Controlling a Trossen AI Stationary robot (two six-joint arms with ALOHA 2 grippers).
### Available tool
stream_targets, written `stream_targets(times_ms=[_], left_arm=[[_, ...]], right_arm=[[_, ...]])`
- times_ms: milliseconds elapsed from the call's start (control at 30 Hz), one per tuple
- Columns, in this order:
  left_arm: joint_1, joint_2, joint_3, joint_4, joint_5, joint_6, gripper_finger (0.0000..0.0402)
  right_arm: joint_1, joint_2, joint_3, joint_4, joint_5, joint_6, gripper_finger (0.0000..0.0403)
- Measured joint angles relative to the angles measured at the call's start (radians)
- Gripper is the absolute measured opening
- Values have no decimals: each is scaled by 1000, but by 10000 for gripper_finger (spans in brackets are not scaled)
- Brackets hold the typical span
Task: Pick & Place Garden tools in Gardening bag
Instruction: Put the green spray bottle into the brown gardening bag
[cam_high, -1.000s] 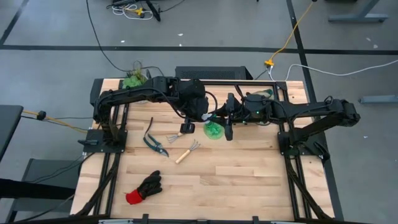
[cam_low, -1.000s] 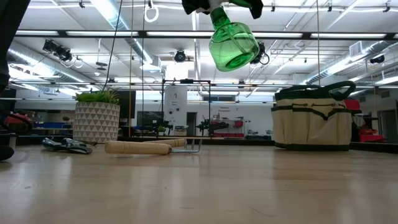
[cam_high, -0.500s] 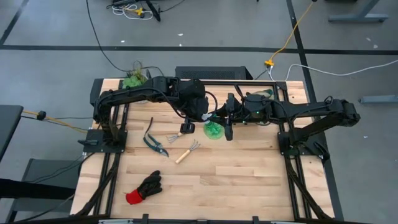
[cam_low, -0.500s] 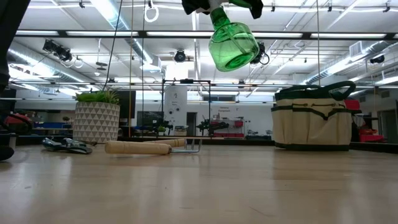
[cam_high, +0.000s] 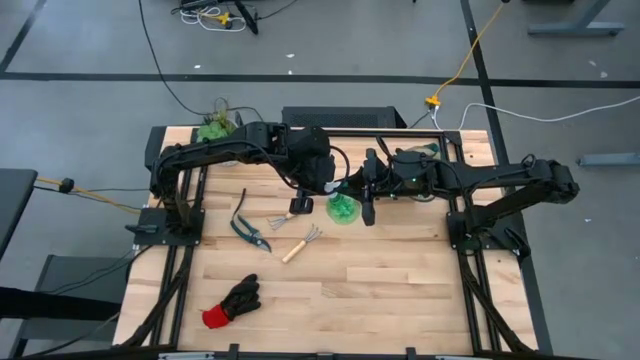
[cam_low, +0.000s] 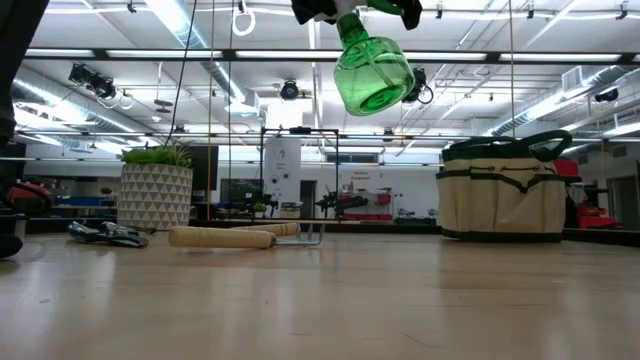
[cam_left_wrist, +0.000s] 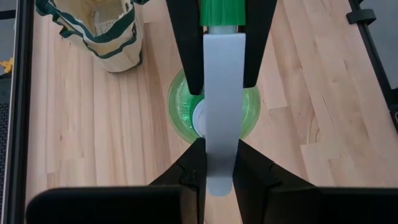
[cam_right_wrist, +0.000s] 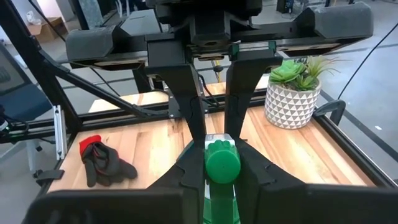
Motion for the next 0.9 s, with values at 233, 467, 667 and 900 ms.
stream_targets(times_ms=[233, 467, 667, 900], left_arm=[[-1, 0, 0, 0, -2, 7, 93], [-1, -2, 23, -22, -4, 7, 121], [-1, -3, 94, -32, -18, 5, 136], [-1, -3, 148, -38, -22, 5, 139]], right_arm=[[0, -9, -1, 1, -9, 0, 48], [-2, -68, -1, -1, 1, -19, 47], [-2, -142, -1, -47, 68, -28, 46], [-2, -230, -1, -132, 163, -35, 46]])
